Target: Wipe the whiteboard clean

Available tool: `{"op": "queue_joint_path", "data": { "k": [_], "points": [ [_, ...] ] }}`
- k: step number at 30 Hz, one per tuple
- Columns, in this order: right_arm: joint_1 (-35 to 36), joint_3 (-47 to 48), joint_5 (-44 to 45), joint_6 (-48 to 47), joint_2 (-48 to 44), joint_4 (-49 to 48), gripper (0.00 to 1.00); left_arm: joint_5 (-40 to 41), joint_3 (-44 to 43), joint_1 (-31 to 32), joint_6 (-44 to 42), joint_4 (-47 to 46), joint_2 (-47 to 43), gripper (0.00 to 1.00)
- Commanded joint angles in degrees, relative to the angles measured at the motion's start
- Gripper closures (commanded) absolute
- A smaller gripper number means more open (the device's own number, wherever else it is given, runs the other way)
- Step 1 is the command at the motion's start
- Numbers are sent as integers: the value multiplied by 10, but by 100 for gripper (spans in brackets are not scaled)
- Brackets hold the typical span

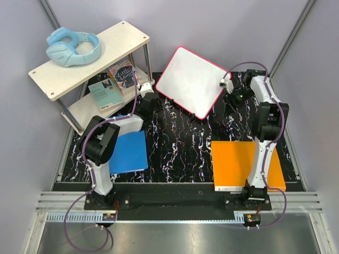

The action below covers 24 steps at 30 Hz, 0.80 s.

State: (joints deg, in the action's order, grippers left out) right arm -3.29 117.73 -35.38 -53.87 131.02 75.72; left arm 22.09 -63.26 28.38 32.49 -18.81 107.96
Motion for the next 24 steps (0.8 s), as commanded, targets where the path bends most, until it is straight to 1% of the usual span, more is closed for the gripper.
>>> {"op": "queue_joint_path", "data": {
  "k": [1,2,3,7,9,10,13,15,16,17,21,22,23,24],
  "points": [
    [-8,-20,12,-13,-67,108,48,-13,-29,-7,-28,27,-28,53],
    [-9,-26,12,-13,-70,107,48,-13,-33,-6,-29,38,-26,50],
    [-9,-29,12,-15,-75,104,48,-16,-35,-7,-28,47,-26,40],
    [-14,-38,14,-19,-88,103,45,-26,-34,-9,-21,84,-30,26],
    [-18,-41,14,-20,-97,102,44,-29,-30,-8,-20,96,-35,23],
    [-20,-40,14,-19,-100,102,44,-29,-31,-9,-21,104,-37,18],
    [-28,-41,4,-14,-113,102,40,-45,-36,-8,-26,142,-37,11],
    [-30,-47,-8,-9,-128,101,39,-53,-29,-9,-25,156,-38,8],
    [-30,-57,-18,-9,-134,101,36,-55,-27,-8,-26,158,-40,7],
    [-30,-64,-23,-2,-148,98,34,-57,-25,-8,-30,161,-42,1],
    [-30,-101,-45,28,-191,54,27,-53,-6,-7,-48,155,-71,1],
    [-30,-115,-50,38,-201,44,25,-51,-2,-6,-52,151,-93,1],
    [-30,-122,-54,51,-220,36,20,-47,4,-3,-65,148,-106,1],
    [-30,-129,-58,62,-229,13,18,-46,12,-1,-74,142,-117,1]
  ]
}}
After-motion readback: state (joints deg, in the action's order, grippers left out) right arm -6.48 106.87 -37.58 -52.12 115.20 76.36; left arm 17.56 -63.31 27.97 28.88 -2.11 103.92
